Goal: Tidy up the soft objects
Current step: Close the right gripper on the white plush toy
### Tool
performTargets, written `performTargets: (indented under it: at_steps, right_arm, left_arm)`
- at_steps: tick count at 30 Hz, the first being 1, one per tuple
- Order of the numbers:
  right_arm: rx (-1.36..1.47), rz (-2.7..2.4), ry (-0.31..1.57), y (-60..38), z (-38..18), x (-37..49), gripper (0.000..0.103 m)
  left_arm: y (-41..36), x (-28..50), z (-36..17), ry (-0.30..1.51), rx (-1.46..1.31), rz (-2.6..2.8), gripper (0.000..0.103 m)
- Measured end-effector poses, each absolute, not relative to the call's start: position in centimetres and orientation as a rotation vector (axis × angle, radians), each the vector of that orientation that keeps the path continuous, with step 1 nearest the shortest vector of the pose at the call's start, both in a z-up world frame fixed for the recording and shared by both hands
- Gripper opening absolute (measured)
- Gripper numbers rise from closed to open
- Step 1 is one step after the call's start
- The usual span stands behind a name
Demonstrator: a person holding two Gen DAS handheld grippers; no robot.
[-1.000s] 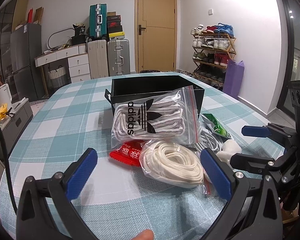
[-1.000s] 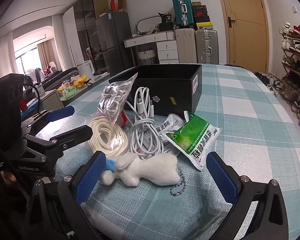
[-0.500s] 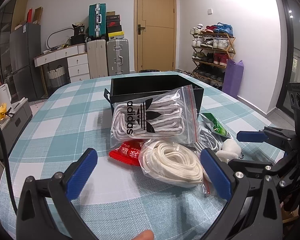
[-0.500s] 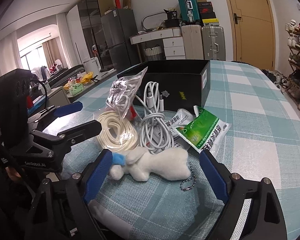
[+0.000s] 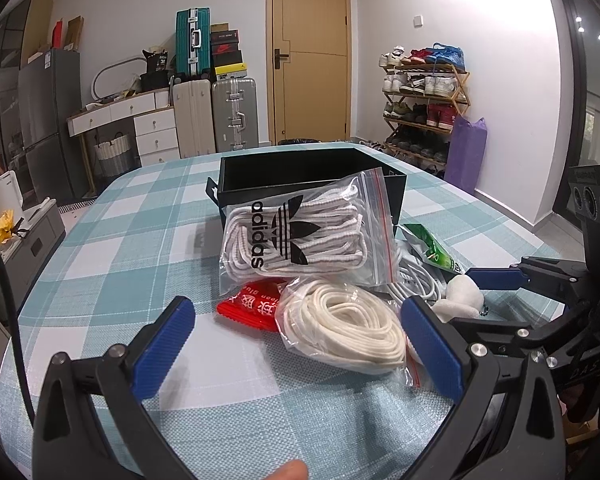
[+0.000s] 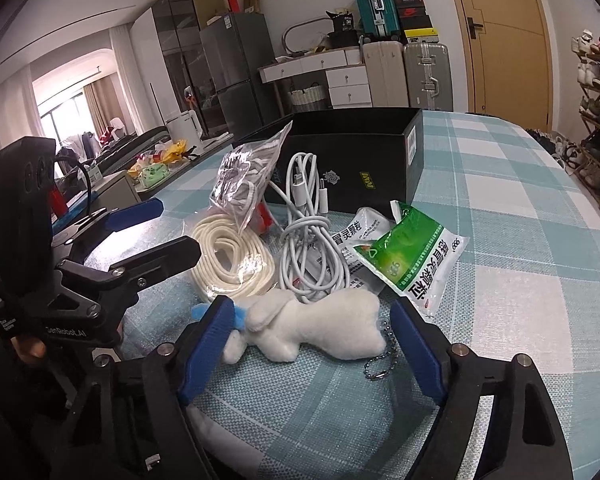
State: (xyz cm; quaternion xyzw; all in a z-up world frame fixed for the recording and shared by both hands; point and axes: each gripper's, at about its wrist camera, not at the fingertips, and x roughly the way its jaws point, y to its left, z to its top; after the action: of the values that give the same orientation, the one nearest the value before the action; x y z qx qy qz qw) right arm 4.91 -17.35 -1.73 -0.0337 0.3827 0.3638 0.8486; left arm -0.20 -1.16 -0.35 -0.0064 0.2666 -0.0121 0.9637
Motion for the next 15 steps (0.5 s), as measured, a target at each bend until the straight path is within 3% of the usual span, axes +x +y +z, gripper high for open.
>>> performTargets:
  at_steps: [5, 15]
  right_arm:
    - [-0.075, 0.758, 0.807, -17.22, -1.92, 5.06, 0.078]
    - [-0.092, 0.751, 0.784, -17.37, -1.76, 5.05, 0.059]
  left_arm:
    - [-1.22, -0.18, -0.37, 0.541, -0.013, -0.025, 0.103]
    - [-1.94, 0.14, -0.32, 0.579, 0.028, -0.038, 0.103]
